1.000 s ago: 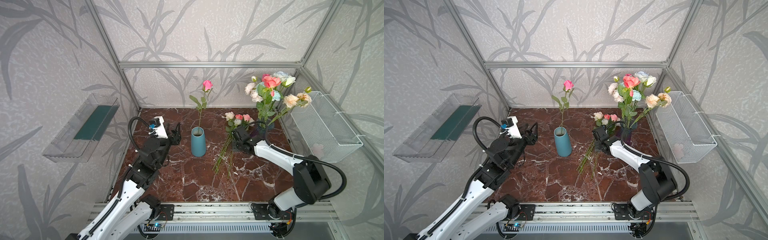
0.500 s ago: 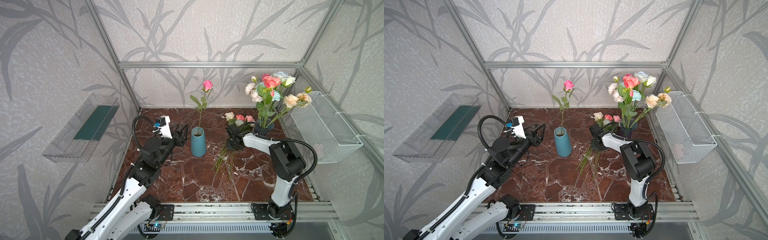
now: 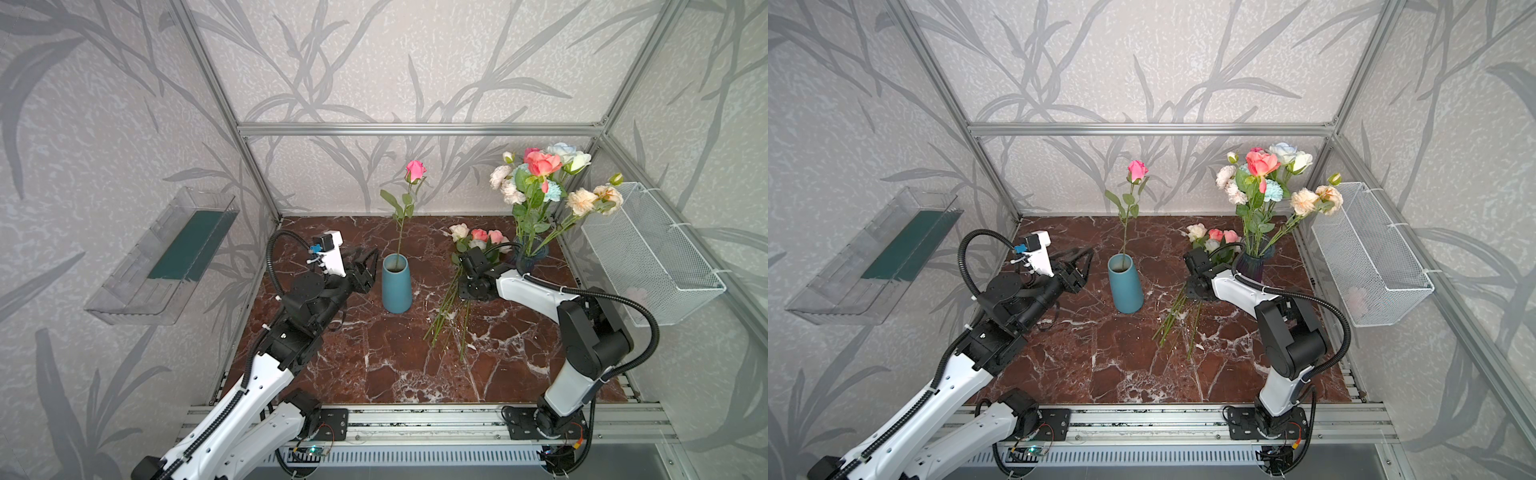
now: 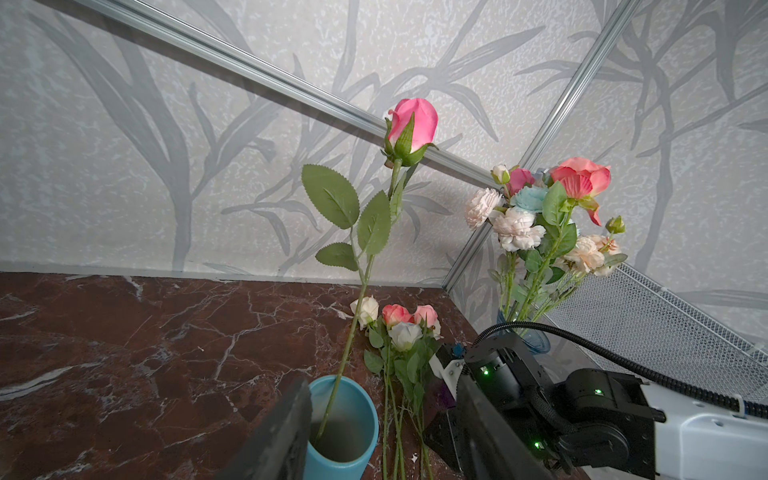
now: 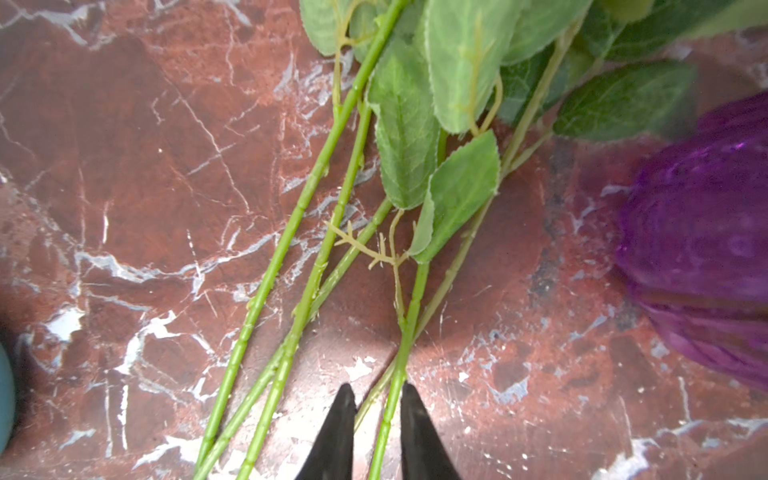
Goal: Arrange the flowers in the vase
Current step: 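Lower the pink rose into the cup with left gripper while right grasps stems, then lift a white rose from the loose bunch with the right gripper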
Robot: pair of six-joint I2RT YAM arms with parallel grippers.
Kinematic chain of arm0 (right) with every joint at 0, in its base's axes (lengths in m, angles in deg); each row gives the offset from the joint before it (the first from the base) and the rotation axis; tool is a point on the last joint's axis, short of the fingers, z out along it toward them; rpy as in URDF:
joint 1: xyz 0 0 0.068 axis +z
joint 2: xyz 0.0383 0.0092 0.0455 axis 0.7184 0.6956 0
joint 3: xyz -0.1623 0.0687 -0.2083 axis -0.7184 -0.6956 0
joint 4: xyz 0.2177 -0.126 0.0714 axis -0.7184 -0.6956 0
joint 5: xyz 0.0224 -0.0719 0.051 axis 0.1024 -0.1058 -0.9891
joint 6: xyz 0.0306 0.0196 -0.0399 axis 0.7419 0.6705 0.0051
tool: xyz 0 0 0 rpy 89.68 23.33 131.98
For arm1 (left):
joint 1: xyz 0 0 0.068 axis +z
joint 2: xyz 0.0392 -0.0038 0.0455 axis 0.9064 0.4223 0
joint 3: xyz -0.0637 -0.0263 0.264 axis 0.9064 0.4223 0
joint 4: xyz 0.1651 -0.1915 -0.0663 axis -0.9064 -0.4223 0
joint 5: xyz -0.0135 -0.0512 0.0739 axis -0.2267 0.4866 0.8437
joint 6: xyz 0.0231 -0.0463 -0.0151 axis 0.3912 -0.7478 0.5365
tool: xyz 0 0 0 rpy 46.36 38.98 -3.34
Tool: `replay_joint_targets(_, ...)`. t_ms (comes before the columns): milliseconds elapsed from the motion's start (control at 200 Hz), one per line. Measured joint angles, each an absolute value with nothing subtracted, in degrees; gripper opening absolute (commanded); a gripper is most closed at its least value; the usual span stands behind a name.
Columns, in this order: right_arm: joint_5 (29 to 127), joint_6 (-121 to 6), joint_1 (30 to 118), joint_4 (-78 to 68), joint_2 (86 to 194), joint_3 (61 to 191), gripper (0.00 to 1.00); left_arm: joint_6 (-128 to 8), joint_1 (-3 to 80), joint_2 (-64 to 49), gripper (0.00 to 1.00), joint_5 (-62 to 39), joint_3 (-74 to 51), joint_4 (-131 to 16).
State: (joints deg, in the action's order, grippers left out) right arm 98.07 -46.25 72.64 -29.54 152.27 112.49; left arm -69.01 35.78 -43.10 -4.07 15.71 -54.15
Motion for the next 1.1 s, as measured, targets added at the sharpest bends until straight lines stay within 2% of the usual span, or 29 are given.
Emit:
replay_joint_targets(215,98.0,-46.1,72.5,-29.1,157.0,112.4,0.22,-69.0,35.8,-42.6,0.57,-5.2,15.7,-54.1)
replay_joint_targets(405,98.0,-45.8,72.4,-27.6,158.1,112.6,0.1,-69.0,35.8,-42.6,0.57,-5.3,15.7,-54.1)
replay_joint_targets(530,97.9,-45.0,72.4,-26.8,157.2,111.5,0.09,-69.0,35.8,-42.6,0.57,-5.3,15.7,-54.1)
replay_joint_targets(855,96.4,-45.2,73.2,-27.9,144.4,108.7,0.09,-69.5,35.8,-41.9,0.57,-5.6,15.7,-54.1)
replay_joint_targets(1100,94.8,-45.0,77.6,-28.1,137.6,107.5,0.06,-69.8,35.8,-41.4,0.57,-6.4,15.7,-53.8)
